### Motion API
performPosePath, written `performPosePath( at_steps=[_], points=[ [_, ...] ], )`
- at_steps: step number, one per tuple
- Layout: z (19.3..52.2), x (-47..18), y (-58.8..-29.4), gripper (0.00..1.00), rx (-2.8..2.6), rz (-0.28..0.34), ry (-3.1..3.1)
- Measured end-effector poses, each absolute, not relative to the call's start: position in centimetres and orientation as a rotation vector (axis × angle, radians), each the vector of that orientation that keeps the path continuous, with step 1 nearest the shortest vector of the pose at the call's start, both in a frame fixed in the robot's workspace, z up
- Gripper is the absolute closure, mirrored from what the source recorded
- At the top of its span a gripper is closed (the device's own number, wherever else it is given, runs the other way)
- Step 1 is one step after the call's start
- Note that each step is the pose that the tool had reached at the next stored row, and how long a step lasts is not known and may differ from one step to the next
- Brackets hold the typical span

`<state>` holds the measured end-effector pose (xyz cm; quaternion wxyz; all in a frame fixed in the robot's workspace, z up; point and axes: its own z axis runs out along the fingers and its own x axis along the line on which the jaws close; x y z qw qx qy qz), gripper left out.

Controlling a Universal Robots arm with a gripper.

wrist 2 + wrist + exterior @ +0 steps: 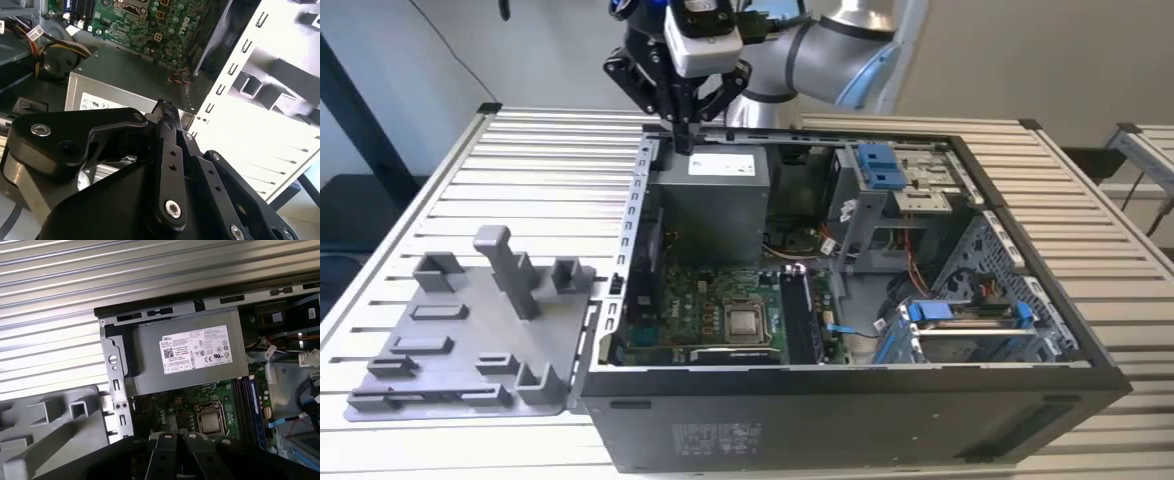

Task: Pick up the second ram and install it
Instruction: 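Reach for the second ram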

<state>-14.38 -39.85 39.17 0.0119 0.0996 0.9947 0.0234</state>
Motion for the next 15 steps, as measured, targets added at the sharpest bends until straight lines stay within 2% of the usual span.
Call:
performPosePath(
  at_steps=[15],
  points=[
    [39.1,-18.0,-39.8,0.89,0.285,0.073,3.107]
  ],
)
